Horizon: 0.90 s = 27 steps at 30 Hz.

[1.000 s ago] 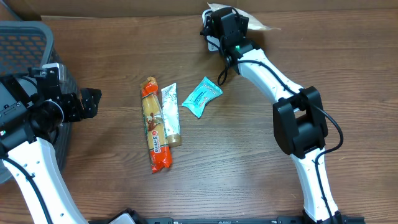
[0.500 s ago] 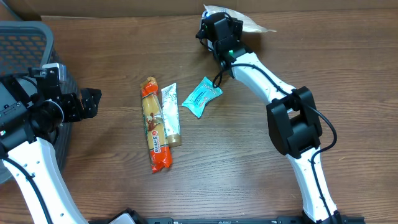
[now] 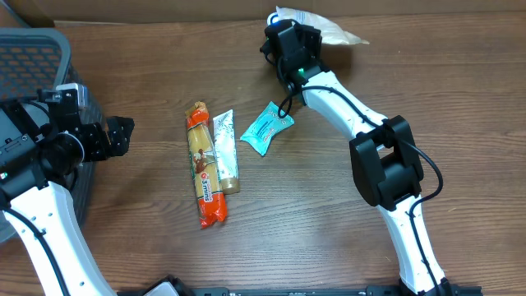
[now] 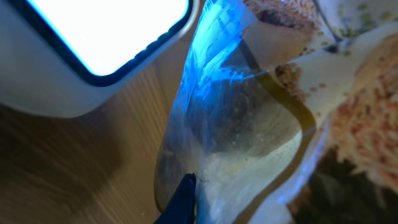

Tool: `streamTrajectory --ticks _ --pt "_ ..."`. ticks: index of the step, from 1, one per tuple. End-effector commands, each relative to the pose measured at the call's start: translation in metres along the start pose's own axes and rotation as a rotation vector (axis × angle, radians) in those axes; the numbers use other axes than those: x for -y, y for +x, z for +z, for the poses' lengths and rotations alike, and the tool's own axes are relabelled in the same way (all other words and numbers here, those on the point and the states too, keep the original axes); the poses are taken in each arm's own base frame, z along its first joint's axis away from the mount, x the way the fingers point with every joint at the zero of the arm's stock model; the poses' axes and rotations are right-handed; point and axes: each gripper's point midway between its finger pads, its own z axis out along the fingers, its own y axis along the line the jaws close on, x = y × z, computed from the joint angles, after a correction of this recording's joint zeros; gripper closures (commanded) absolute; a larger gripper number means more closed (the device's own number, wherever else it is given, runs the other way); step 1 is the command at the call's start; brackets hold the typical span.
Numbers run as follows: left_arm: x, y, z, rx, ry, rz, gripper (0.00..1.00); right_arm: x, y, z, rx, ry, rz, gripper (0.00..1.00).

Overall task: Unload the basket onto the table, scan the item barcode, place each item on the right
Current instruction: 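Lift the bag and hold its label up to the white scanner, then carry the bag right and release it on the table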

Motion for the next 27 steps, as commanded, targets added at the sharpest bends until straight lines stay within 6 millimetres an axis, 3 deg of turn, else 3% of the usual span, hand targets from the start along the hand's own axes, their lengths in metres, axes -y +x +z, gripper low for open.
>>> streamTrajectory --ticks 1,7,9,10,12,17,18,20,23,27 --pt "0.001 0.000 0.001 0.004 0.014 0.012 0.00 0.028 -0.005 -0.023 0.014 0.042 0.027 0.96" --pt "0.001 0.000 0.001 0.004 0.014 0.012 0.01 0.072 -0.003 -0.061 0.115 0.024 0.189 0.96" --pt "0.001 0.000 0.001 0.004 0.014 0.012 0.00 0.085 -0.004 -0.091 0.225 -0.071 0.266 0.96" --pt "0.001 0.000 0.001 0.004 0.014 0.012 0.01 0.100 0.000 -0.119 0.311 -0.145 0.345 0.96" --pt "0.001 0.000 0.001 0.004 0.014 0.012 0.00 0.119 0.011 -0.151 0.386 -0.215 0.443 0.96" --pt "0.001 0.000 0.001 0.004 0.014 0.012 0.00 0.159 0.055 -0.232 0.522 -0.419 0.775 0.96" --pt "0.001 0.000 0.001 0.004 0.014 0.012 0.00 0.171 0.078 -0.259 0.549 -0.519 0.937 0.96" --pt "0.001 0.000 0.001 0.004 0.014 0.012 0.00 0.174 0.107 -0.281 0.514 -0.663 1.162 0.96" --pt "0.001 0.000 0.001 0.004 0.014 0.012 0.00 0.159 0.159 -0.281 0.306 -0.793 1.428 0.96" --pt "0.001 0.000 0.001 0.004 0.014 0.012 0.00 0.126 0.228 -0.240 -0.039 -0.794 1.672 0.96"
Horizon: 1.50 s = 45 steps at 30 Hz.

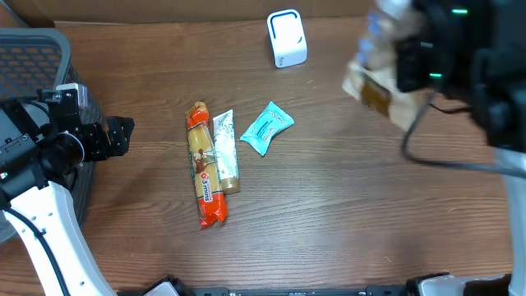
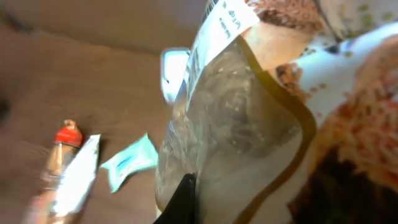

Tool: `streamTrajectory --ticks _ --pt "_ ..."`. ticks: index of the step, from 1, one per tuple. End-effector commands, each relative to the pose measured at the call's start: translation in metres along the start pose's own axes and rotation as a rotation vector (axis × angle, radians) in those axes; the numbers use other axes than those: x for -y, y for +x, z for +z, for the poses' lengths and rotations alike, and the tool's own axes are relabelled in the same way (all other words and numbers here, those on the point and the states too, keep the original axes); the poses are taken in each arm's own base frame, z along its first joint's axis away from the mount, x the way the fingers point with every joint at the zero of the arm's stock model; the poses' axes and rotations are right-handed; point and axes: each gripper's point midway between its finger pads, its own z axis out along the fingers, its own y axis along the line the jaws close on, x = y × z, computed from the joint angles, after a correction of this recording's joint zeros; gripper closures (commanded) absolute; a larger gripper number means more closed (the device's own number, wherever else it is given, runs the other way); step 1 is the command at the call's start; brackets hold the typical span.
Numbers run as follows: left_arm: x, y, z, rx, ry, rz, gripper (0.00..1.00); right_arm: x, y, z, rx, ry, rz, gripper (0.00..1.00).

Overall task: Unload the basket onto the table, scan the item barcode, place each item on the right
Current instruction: 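Carry the bag right and release it on the table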

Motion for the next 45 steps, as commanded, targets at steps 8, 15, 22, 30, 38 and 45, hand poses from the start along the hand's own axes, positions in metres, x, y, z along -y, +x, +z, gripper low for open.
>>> streamTrajectory --ticks 8,15,22,30,38,45 --pt "0.001 0.000 0.001 0.004 0.013 0.012 0.00 0.135 0.088 0.094 -0.170 0.037 0.775 0.96" --pt "0.001 0.000 0.001 0.004 0.013 0.012 0.00 0.207 0.169 0.132 -0.118 0.034 0.956 0.96" --pt "0.001 0.000 0.001 0.004 0.013 0.012 0.00 0.235 0.235 0.135 -0.144 0.101 1.069 0.53" --pt "0.001 0.000 0.001 0.004 0.013 0.012 0.00 0.230 0.244 0.118 -0.241 0.128 1.095 0.00" --pt "0.001 0.000 0.001 0.004 0.013 0.012 0.01 0.196 0.163 0.070 -0.285 0.060 0.874 0.00" --pt "0.001 0.000 0.001 0.004 0.013 0.012 0.00 0.095 0.121 0.105 -0.302 -0.211 0.656 0.00"
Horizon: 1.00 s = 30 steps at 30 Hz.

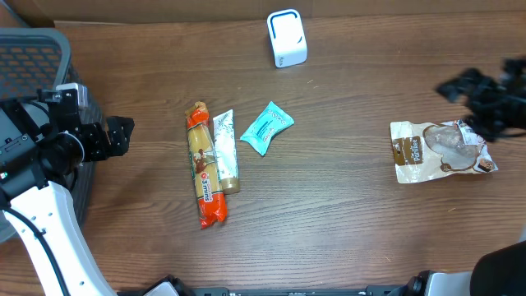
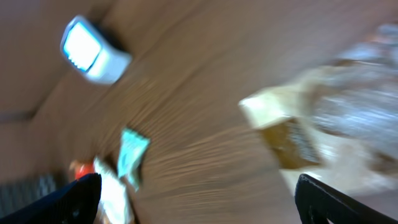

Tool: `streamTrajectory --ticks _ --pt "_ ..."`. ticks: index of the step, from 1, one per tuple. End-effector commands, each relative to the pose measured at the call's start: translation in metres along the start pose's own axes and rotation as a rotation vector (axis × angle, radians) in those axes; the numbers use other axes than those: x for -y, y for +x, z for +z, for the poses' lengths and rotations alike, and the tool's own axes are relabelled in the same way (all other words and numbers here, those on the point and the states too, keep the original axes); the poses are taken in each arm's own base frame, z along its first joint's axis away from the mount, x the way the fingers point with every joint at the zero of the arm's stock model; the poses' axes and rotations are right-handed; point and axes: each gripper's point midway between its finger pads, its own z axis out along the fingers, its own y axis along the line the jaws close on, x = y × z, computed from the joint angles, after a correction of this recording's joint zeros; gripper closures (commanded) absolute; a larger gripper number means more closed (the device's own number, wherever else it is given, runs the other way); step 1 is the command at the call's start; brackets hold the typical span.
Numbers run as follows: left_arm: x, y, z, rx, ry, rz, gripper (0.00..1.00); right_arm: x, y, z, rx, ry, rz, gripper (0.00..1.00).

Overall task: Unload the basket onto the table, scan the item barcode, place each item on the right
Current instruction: 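Carry the bag right and release it on the table, then move the right gripper to the green toilet tissue pack and grasp it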

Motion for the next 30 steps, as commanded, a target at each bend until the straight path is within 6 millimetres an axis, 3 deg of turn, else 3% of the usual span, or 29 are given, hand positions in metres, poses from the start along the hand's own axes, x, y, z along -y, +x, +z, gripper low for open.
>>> streamTrajectory --ticks 1,5,7,9,12,14,18,23,26,30 --pt "0.001 0.000 0.000 0.004 0.013 0.012 0.00 -0.050 0.029 0.027 -0.092 -0.110 -0.127 0.00" --pt "0.001 0.000 0.000 0.004 0.013 0.012 0.00 -0.094 0.068 0.074 -0.199 -0.157 -0.187 0.01" --pt "0.001 0.000 0.000 0.004 0.013 0.012 0.00 -0.112 0.090 0.098 -0.247 -0.175 -0.209 0.15" --pt "0.001 0.000 0.000 0.004 0.013 0.012 0.00 -0.126 0.113 0.126 -0.292 -0.156 -0.211 0.22" --pt "0.001 0.000 0.000 0.004 0.013 0.012 0.00 -0.134 0.145 0.168 -0.347 -0.096 -0.201 0.23" --pt "0.001 0.000 0.000 0.004 0.013 0.012 0.01 -0.138 0.170 0.194 -0.387 -0.063 -0.204 0.29" --pt "0.001 0.000 0.000 0.004 0.013 0.012 0.00 -0.135 0.198 0.229 -0.405 0.000 -0.211 0.39" --pt "0.001 0.000 0.000 0.004 0.013 0.012 0.00 -0.141 0.224 0.255 -0.428 -0.010 -0.251 0.44" --pt "0.001 0.000 0.000 0.004 0.013 0.012 0.00 -0.143 0.232 0.270 -0.412 -0.004 -0.260 0.47" --pt "0.001 0.000 0.000 0.004 0.013 0.012 0.00 -0.130 0.227 0.287 -0.331 0.089 -0.200 0.50"
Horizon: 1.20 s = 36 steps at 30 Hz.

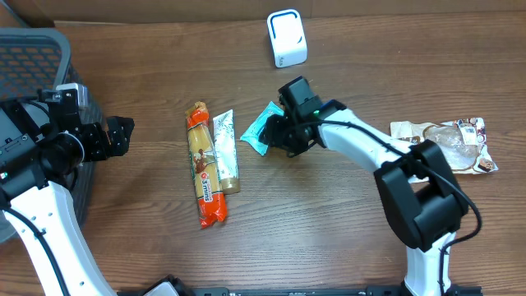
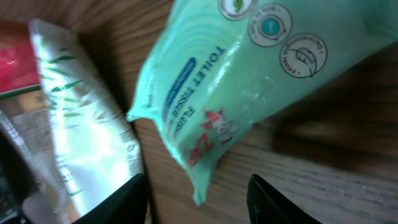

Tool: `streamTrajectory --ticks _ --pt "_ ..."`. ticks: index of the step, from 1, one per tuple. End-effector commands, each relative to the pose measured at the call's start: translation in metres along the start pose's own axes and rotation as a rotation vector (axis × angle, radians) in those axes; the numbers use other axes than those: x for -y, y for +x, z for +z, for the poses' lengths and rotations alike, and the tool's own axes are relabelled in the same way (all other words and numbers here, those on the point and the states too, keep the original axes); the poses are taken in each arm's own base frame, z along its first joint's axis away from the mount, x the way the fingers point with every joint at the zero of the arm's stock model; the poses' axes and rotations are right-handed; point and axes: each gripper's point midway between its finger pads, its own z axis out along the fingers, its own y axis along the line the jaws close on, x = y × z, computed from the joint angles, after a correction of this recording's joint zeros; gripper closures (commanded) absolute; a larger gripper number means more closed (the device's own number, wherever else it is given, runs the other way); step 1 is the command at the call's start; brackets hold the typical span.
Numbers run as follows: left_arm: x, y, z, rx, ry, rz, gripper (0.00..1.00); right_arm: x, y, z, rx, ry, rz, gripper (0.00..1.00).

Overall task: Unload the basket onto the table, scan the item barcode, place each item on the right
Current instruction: 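Move the right gripper to the green toilet tissue pack and grasp it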

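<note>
The white scanner with a blue rim (image 1: 286,39) stands at the back middle of the table. A teal tissue packet (image 1: 261,129) (image 2: 236,74) lies in front of it. My right gripper (image 1: 289,134) (image 2: 199,199) is open right at it, with the packet's near corner between the two dark fingers (image 2: 134,199). A brown snack pouch (image 1: 442,146) lies flat at the far right. Beside the basket on the left, my left gripper (image 1: 117,136) hovers open and holds nothing.
An orange sausage-shaped snack (image 1: 205,168) and a silver-white packet (image 1: 225,152) (image 2: 87,137) lie side by side just left of the teal packet. A dark mesh basket (image 1: 33,49) fills the far left corner. A cardboard wall runs along the back.
My right gripper was at the far right next to the brown pouch. It is now in the middle of the table, open around the teal packet's corner. The pouch stays where it lay.
My right gripper first held the brown pouch up against the scanner. Then it held the pouch in the air at the back right. Then the pouch lay on the table at the right with the gripper open beside it. Now the gripper is at the teal packet. The left arm stayed still.
</note>
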Motion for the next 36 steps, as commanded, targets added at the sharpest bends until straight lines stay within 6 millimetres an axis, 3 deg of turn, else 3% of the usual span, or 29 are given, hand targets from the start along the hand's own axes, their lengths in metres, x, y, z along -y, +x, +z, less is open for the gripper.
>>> streamTrajectory --ticks 1,7,11,15,20,23,26,30,33,36 --pt "0.001 0.000 0.000 0.004 0.013 0.013 0.01 0.021 -0.011 0.015 0.079 0.099 0.086 0.51" --pt "0.001 -0.001 0.000 0.004 0.013 0.012 0.01 0.019 -0.028 0.027 0.152 0.079 0.090 0.51" --pt "0.001 -0.001 0.000 0.004 0.013 0.013 0.01 0.030 -0.033 0.037 0.180 0.113 0.094 0.54" --pt "0.001 -0.001 0.000 0.004 0.013 0.013 0.00 0.044 -0.029 0.052 0.161 0.143 0.110 0.65" --pt "0.001 -0.001 0.000 0.004 0.013 0.012 0.00 0.055 -0.023 0.060 0.131 0.175 0.080 0.96" --pt "0.001 -0.001 0.000 0.005 0.013 0.013 0.00 0.056 -0.022 0.049 0.108 0.200 0.013 0.96" --pt "0.001 -0.001 0.000 0.004 0.013 0.013 0.00 0.054 -0.022 0.024 0.079 0.232 -0.046 0.96" --pt "0.001 0.000 0.000 0.004 0.013 0.013 0.00 0.050 -0.029 -0.033 0.084 0.341 -0.162 0.96" --pt "0.001 -0.001 0.000 0.004 0.013 0.013 0.00 0.063 -0.035 -0.088 0.148 0.559 -0.147 0.96" --pt "0.001 -0.001 0.000 0.004 0.013 0.013 0.01 0.082 -0.021 -0.134 0.136 0.788 -0.092 0.96"
